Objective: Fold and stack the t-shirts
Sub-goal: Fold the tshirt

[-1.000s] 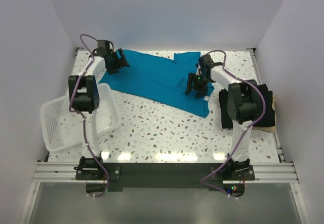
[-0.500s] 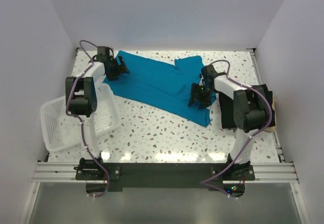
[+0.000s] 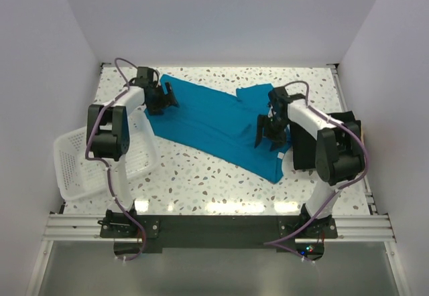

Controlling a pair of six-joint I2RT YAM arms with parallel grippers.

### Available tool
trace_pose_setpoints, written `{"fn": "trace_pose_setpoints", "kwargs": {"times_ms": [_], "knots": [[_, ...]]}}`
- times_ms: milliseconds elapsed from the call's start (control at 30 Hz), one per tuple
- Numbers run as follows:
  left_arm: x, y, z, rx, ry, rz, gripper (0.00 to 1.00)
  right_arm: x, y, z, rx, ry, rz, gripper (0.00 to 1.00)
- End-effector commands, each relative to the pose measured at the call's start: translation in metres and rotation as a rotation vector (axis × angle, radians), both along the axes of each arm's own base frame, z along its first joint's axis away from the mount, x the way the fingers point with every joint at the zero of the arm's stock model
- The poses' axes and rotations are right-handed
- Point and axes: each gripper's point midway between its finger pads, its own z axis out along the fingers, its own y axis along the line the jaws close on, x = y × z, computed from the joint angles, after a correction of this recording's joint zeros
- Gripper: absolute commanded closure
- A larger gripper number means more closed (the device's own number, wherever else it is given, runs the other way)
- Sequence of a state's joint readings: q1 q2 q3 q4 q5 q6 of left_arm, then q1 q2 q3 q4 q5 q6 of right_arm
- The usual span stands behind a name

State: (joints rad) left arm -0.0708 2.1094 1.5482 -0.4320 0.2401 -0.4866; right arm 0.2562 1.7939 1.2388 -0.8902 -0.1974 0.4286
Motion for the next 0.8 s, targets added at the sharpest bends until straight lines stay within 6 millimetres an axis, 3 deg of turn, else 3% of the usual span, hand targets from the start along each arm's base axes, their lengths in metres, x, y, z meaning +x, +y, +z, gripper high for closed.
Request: {"fn": "trace_pose_setpoints", "kwargs": {"times_ms": [0, 33, 100, 233, 333, 600, 733, 767], "knots": [[0.012, -0.003, 0.038, -0.012, -0.053, -0.013, 0.14, 0.044, 0.016, 0.046, 0.022, -0.143, -0.005, 0.34], [0.015, -0.004, 0.042, -0.016, -0.062, -0.013, 0.13, 0.062, 0.022, 0.057, 0.039, -0.195, -0.012, 0.34], [0.024, -0.006, 0.053, -0.025, -0.088, -0.013, 0.13, 0.079, 0.03, 0.058, 0.051, -0.219, -0.02, 0.35], [0.031, -0.007, 0.062, -0.031, -0.106, -0.01, 0.13, 0.121, 0.049, 0.044, 0.058, -0.257, -0.034, 0.36], [0.033, 0.0, 0.062, -0.033, -0.106, 0.002, 0.13, 0.139, 0.059, 0.031, 0.032, -0.268, -0.036, 0.37], [0.036, 0.021, 0.067, -0.029, -0.119, 0.03, 0.13, 0.148, 0.057, 0.008, -0.075, -0.253, -0.048, 0.45], [0.037, 0.027, 0.066, -0.025, -0.121, 0.036, 0.13, 0.152, 0.056, 0.005, -0.093, -0.25, -0.054, 0.53], [0.038, 0.029, 0.067, -0.025, -0.123, 0.037, 0.13, 0.151, 0.056, 0.004, -0.095, -0.244, -0.052, 0.6]]}}
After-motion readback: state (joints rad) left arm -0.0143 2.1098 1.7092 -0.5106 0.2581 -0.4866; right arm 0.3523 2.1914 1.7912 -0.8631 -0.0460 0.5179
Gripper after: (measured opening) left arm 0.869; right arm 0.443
